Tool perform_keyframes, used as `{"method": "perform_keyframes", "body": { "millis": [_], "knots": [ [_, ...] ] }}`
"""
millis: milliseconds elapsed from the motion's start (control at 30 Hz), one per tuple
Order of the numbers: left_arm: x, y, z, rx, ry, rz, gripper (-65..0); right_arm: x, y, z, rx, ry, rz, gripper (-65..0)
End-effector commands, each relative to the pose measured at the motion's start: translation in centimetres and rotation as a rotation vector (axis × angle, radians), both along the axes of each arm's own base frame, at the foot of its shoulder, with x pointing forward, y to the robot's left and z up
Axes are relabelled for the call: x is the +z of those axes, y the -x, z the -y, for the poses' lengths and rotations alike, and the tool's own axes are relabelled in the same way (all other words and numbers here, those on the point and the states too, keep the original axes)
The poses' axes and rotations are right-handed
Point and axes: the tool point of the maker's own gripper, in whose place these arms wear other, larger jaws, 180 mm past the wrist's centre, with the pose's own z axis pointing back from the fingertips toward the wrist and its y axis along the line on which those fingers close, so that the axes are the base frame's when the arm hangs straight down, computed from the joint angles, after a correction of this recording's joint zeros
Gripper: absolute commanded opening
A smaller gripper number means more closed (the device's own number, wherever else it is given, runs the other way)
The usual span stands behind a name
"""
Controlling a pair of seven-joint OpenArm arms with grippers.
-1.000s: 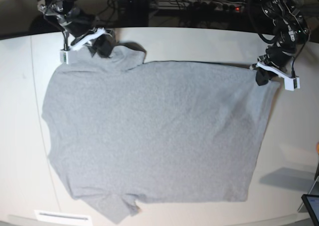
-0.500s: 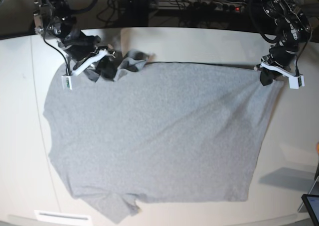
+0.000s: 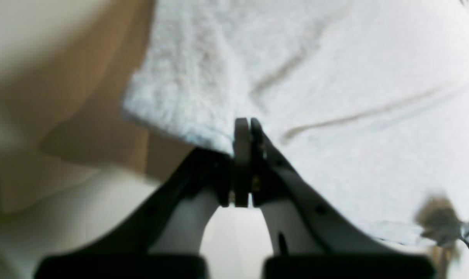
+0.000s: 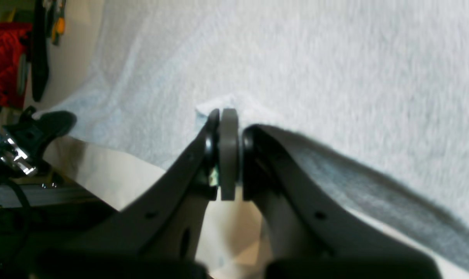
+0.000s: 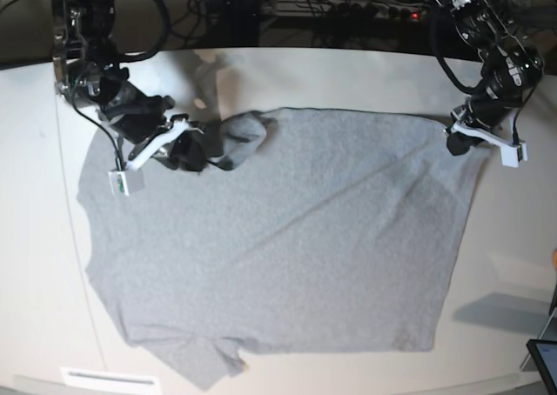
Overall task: Fold the T-shirt properly
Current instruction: 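Lift both shoulder corners and drag the shirt toward the robot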
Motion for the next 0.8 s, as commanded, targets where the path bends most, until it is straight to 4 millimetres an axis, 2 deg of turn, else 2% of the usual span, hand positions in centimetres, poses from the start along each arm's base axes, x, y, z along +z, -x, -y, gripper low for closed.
{"method": "perform_keyframes", "body": {
  "millis": [0,567,767],
  "knots": [
    [1.7,-0.7,-0.7,0.011,-0.022,0.054,-65.0,1.5,-0.8,-0.1,0.006,-0.013,0.052,-65.0],
    [3.6,-3.2,-0.3,0.048,0.040,0.090,-65.0,5.2,-4.7,0.1,0.005,-0.009,0.183,-65.0],
    [2.6,-4.1,-0.3,0.061,0.091,0.083,-65.0,6.2,-5.6,-0.1,0.022,-0.001,0.205,-65.0]
  ]
}}
